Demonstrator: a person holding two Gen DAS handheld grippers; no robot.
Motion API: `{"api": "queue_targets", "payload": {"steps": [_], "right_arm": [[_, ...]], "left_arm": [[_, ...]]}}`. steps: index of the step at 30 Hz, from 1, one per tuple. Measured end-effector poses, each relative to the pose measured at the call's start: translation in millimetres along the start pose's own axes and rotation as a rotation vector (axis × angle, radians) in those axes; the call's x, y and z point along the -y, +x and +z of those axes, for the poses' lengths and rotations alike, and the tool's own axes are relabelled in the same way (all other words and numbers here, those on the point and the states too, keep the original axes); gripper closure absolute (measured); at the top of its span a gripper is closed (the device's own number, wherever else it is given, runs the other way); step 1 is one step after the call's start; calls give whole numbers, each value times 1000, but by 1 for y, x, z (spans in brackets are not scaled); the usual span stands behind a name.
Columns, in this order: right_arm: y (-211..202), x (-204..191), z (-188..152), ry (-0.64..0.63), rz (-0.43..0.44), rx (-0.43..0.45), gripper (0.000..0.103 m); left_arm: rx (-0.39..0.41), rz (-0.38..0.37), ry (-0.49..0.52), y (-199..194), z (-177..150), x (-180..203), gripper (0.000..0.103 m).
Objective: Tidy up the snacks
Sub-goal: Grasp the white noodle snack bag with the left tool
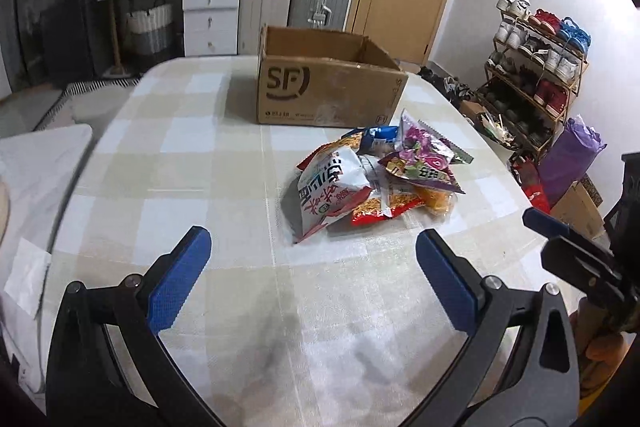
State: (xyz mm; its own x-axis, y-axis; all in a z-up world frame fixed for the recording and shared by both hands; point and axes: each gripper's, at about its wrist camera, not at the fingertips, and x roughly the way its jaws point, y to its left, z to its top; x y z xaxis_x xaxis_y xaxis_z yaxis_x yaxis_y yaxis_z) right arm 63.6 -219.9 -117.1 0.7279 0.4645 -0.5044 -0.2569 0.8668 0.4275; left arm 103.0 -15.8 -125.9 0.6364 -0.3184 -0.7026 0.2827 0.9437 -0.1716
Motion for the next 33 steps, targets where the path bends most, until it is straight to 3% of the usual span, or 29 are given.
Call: {"api": "queue_targets", "payload": {"steps": [6,11,21,25,29,31,33], "right_arm": [[10,8,2,15,14,-11,3],[16,18,5,36,18,-21,3],[23,38,19,90,34,-27,3],[28,37,25,81,46,-36,3],[33,33,34,71,53,-38,3],[36,32,38,77,57,-40,3],[40,31,41,78,58,-47,3]], "left_arm": [[-47,-46,-30,50,33,-11,1],[-132,-109,-89,107,65,-22,1],[-226,-153,-158,187,78,-31,4],[-253,-165,-176,209,75,-36,16],[-238,-196,-211,221,76,-39,21],[-231,-229,-217,225,78,-40,41],[-231,-234,-210,226,80,-37,46]]}}
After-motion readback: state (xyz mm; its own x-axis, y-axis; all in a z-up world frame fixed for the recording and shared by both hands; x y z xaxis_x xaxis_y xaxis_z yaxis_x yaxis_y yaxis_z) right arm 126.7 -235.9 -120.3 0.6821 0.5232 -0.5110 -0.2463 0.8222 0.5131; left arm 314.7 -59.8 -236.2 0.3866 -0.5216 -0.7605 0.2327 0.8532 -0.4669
